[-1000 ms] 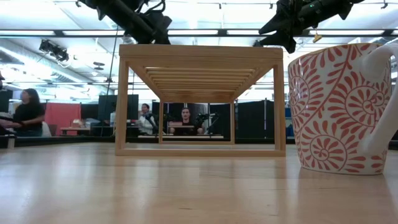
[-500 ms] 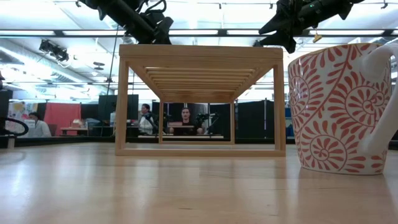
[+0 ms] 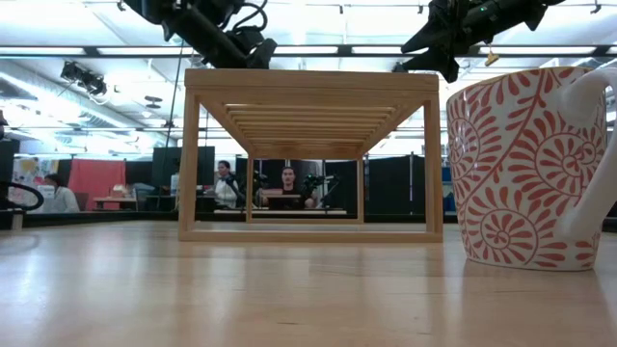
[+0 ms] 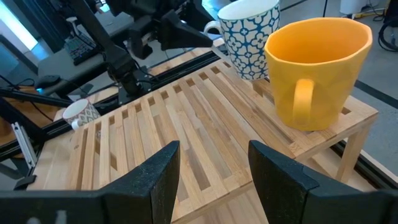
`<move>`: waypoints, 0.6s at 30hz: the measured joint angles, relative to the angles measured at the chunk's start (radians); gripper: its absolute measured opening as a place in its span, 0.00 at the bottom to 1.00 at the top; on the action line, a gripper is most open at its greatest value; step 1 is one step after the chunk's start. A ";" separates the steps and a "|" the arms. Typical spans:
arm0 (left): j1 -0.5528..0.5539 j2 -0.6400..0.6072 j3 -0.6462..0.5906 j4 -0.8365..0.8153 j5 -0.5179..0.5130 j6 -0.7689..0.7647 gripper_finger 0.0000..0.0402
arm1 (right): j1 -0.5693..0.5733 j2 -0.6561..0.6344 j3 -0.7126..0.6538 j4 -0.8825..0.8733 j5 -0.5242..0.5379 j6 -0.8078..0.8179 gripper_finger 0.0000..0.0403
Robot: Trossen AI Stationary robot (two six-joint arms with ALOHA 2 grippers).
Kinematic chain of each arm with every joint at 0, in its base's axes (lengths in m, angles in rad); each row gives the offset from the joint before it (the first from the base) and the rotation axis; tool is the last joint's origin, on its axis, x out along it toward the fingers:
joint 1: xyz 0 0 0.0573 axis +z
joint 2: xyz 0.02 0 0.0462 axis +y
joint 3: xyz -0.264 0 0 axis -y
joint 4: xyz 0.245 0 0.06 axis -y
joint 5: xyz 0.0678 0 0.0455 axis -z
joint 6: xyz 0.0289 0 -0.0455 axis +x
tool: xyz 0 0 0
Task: Place coffee mugs
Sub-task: Put the left blue cup on the shelf
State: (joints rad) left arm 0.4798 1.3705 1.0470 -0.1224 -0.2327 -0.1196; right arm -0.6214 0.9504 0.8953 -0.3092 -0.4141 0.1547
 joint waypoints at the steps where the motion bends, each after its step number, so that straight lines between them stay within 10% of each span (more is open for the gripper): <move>1: 0.001 0.000 0.000 -0.001 -0.009 0.000 0.47 | 0.000 0.000 0.000 0.000 0.000 0.000 0.49; 18: -0.001 -0.005 0.000 -0.048 -0.080 0.002 0.35 | 0.000 0.000 0.000 0.000 0.000 0.000 0.49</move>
State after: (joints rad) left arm 0.4786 1.3655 1.0473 -0.1704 -0.3125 -0.1175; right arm -0.6213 0.9504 0.8951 -0.3092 -0.4141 0.1548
